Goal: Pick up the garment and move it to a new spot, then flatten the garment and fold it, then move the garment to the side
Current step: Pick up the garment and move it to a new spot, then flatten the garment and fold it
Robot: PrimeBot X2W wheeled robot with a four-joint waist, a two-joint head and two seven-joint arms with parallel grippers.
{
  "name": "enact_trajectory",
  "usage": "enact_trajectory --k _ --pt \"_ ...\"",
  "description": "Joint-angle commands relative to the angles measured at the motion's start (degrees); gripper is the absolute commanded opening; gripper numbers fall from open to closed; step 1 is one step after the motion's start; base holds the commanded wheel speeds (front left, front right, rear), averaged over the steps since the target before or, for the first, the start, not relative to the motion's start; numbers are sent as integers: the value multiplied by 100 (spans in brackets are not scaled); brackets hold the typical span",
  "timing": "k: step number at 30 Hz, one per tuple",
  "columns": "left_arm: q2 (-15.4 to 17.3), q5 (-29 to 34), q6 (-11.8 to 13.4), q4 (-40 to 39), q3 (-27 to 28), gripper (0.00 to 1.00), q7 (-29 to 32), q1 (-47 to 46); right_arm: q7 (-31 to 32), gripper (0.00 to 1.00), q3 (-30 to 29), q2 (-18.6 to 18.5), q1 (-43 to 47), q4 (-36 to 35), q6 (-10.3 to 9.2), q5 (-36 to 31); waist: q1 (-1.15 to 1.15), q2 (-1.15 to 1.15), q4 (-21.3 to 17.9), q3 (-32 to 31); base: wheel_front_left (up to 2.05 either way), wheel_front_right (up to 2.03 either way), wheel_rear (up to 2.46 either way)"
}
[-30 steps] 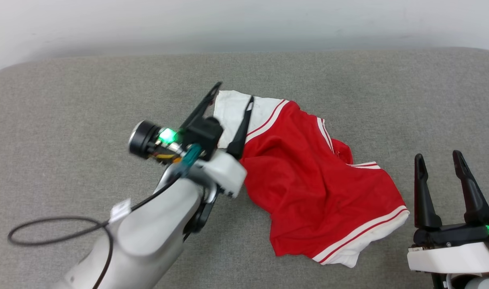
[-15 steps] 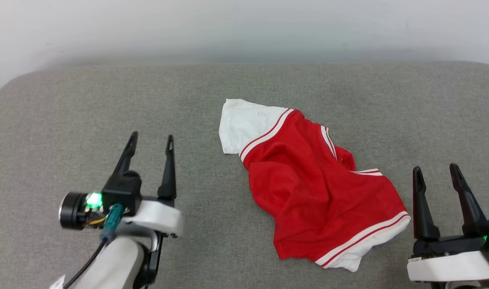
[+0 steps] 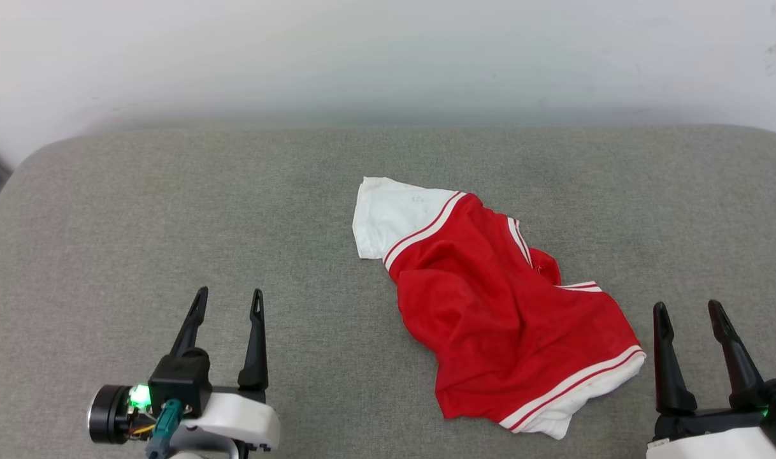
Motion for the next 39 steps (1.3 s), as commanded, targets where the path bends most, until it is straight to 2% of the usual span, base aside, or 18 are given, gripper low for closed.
enact_trajectory --k 1,13,25,32,39 --pt "-50 61 -53 -11 67 100 -14 124 -12 100 -3 8 81 3 -4 19 0 0 7 -41 0 0 0" --pt "-503 479 -582 102 515 100 -15 519 -12 100 35 8 366 86 -4 229 0 0 77 -205 0 0 0" --pt "-728 725 -859 205 852 100 -15 543 -12 100 86 8 376 96 -4 212 0 0 107 -252 0 0 0" --pt "-619 855 -1060 369 1034 100 -15 -163 -12 100 110 8 165 25 -4 151 0 0 42 -96 0 0 0" --pt "-281 1011 -1442 967 968 100 -15 -1743 -12 100 238 8 -116 -101 -4 56 0 0 -148 281 0 0 0"
